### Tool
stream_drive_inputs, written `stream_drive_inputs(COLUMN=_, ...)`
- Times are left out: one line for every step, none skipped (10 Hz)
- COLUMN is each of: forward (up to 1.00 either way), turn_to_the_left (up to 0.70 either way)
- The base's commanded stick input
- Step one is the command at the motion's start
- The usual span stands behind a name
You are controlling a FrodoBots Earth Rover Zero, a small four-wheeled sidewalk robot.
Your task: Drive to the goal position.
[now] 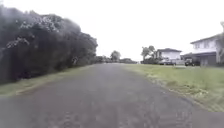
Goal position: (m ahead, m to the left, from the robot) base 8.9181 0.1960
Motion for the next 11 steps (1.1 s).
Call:
stream_drive_inputs(forward=0.85, turn_to_the_left=0.00)
stream_drive_inputs(forward=0.85, turn_to_the_left=0.00)
stream_drive_inputs(forward=0.85, turn_to_the_left=0.00)
stream_drive_inputs(forward=0.85, turn_to_the_left=0.00)
stream_drive_inputs(forward=0.85, turn_to_the_left=0.00)
stream_drive_inputs(forward=0.85, turn_to_the_left=0.00)
stream_drive_inputs(forward=0.85, turn_to_the_left=0.00)
stream_drive_inputs(forward=0.85, turn_to_the_left=0.00)
stream_drive_inputs(forward=0.85, turn_to_the_left=0.00)
stream_drive_inputs(forward=0.85, turn_to_the_left=0.00)
stream_drive_inputs(forward=0.85, turn_to_the_left=0.00)
